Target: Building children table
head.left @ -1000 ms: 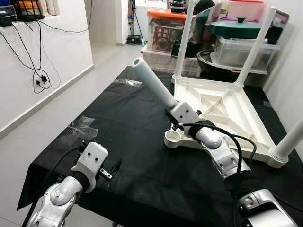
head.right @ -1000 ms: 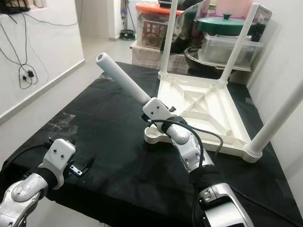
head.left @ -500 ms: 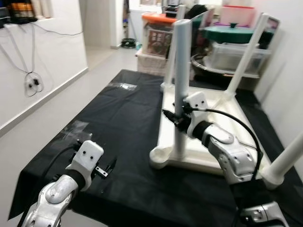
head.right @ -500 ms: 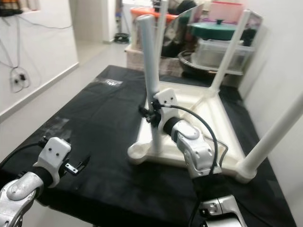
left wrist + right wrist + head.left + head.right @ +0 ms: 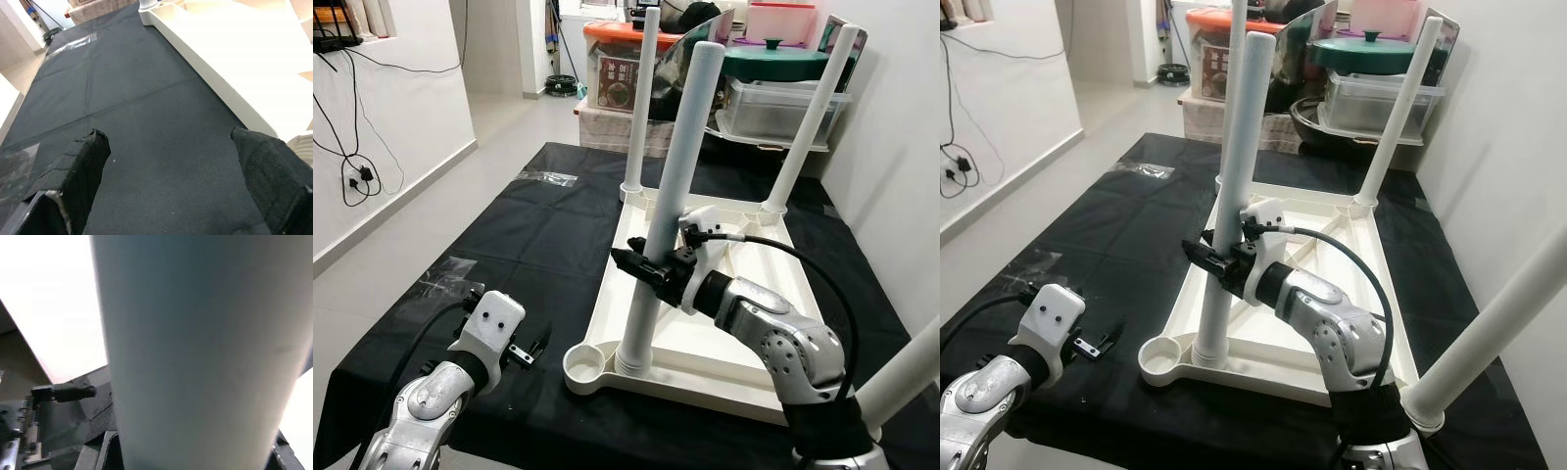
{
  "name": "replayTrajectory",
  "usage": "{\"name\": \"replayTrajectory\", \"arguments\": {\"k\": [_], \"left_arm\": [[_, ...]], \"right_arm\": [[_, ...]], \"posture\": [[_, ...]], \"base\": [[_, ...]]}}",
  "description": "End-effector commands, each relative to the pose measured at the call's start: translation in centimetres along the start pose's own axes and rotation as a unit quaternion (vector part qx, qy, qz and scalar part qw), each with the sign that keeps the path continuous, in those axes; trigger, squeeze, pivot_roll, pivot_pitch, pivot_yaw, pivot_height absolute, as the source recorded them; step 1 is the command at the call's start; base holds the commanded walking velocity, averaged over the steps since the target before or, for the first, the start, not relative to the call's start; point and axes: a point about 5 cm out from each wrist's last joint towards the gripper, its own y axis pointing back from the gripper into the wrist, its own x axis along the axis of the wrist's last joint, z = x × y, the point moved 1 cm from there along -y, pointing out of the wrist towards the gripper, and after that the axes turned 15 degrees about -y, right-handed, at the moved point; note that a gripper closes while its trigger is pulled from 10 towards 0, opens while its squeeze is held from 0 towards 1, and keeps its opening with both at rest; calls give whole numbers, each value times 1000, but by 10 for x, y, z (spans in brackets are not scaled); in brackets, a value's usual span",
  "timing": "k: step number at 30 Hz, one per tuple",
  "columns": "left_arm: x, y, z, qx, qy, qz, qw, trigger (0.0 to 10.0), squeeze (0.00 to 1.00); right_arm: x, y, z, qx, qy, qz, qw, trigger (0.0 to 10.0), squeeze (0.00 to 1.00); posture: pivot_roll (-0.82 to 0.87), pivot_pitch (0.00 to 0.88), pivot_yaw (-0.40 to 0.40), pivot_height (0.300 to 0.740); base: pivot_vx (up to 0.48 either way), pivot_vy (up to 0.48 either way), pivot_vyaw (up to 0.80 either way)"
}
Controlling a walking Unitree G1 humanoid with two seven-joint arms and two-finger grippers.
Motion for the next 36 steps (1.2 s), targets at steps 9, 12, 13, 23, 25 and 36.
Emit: {"name": "replayTrajectory", "arguments": {"k": [9,12,13,23,25,36], "left_arm": [[-1,-2,-3,9,-9,-1,1000,10000,0],[0,-2,-3,11,-7,1,1000,10000,0],[0,-2,-3,11,-7,1,1000,10000,0],[0,-3,-5,19,-6,5,1000,10000,0],[0,-3,-5,19,-5,5,1000,10000,0],[-15,32,34,-65,40,-16,997,10000,0]], "right_arm": [[52,11,5,25,44,32,998,0,0],[85,23,-18,95,62,67,991,0,0],[85,23,-18,95,62,67,991,0,0],[137,36,-31,115,64,200,971,0,0],[138,36,-31,114,59,209,969,0,0],[96,0,-20,41,16,169,985,0,0]], "posture": [[54,0,-65,740],[55,0,-64,740],[55,0,-64,740],[55,0,-63,740],[55,0,-63,740],[83,0,-69,740]], "base": [[0,0,0],[0,0,0],[0,0,0],[0,0,0],[0,0,0],[0,0,0]]}}
